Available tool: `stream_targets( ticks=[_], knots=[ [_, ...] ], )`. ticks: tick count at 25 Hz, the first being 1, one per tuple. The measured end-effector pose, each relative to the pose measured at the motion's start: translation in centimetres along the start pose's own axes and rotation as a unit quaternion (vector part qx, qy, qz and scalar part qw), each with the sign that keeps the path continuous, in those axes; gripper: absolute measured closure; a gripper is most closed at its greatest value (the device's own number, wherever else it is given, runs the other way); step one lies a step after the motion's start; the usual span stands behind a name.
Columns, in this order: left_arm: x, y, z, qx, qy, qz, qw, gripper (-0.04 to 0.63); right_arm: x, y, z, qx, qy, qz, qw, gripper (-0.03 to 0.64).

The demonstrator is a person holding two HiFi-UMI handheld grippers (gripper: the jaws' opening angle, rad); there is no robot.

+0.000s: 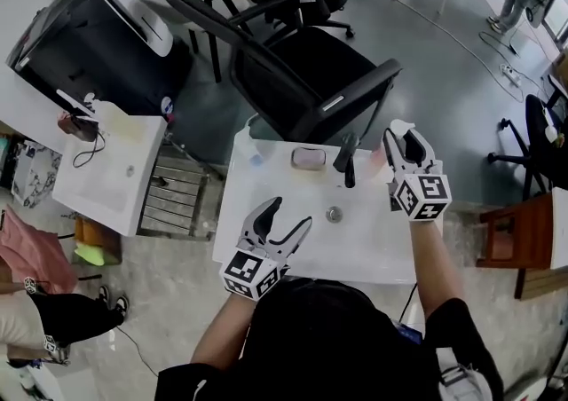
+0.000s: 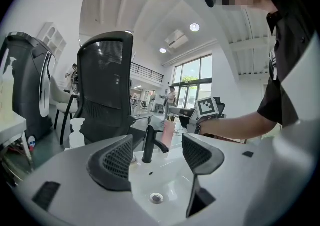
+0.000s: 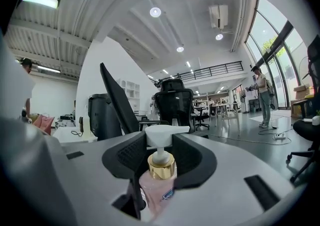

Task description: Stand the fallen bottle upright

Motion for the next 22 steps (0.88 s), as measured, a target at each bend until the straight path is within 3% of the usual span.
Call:
stream_targets(
  ticks=[6,16,22],
  knots=[
    [-0.1,0.4,-0.5,-0.006,0.011,0.002,0.9999,0.273,-0.1,0.3,-1.6,0.003,0.001,0.007,1.000,0.440],
    [0.3,0.6,-0.7,-0.009,0.013,-0.004,0.9999,0.273,-0.6,0.8,-2.2,-0.046,-0.002,-0.009,0.999,0.440],
    [0.4,0.6,-0.8,-0.009,0.013,-0.005,0.9999,0.273,-0.9,0.2,-3.2,-0.026,0.005,-0.015,1.000,0.421]
  ],
)
Point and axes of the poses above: the fingertips, and each gripper's own axes: x forward along the fingers, y to its left, z out of its top, the point moved 5 cm from there along -x, backward along the fingers, and after that the axes turned 6 degrees about -y, right-handed, at the moved point
